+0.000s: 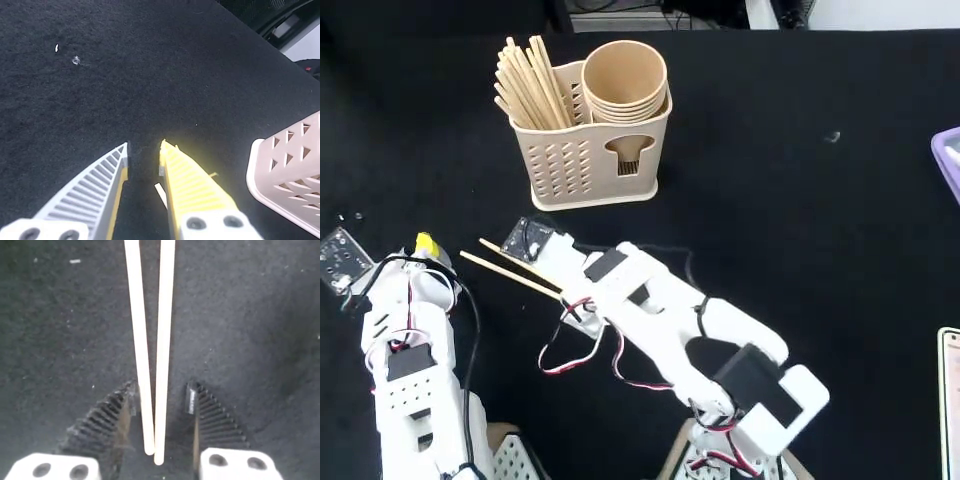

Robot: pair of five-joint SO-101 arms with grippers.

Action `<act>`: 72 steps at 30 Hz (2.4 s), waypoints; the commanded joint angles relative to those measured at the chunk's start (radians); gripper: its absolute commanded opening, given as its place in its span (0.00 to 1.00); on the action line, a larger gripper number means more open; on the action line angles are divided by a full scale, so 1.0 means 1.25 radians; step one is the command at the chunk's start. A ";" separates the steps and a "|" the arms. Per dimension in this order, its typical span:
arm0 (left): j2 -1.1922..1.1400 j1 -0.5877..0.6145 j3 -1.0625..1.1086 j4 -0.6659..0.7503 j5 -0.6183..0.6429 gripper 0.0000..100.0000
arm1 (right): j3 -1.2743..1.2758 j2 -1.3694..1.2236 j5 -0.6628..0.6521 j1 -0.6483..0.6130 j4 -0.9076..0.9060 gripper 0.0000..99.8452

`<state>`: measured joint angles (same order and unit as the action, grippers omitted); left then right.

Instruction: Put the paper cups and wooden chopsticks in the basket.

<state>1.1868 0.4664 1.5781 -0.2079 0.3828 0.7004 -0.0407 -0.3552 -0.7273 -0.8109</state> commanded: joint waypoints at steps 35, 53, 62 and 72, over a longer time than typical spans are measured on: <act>0.012 0.068 -0.019 0.017 0.006 0.12 | -0.091 0.026 0.071 -0.082 0.088 0.20; 0.012 0.064 -0.017 0.017 0.006 0.12 | -0.212 -0.158 0.022 -0.061 0.037 0.01; 0.012 0.064 -0.018 0.017 0.006 0.12 | -0.041 0.055 0.025 -0.020 0.106 0.01; 0.012 0.064 -0.017 0.017 0.006 0.12 | 0.096 0.280 0.027 0.000 0.161 0.01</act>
<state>1.1868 0.5447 1.5781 -0.2079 0.3828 0.8216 0.2002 -0.3184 -0.7488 -0.6283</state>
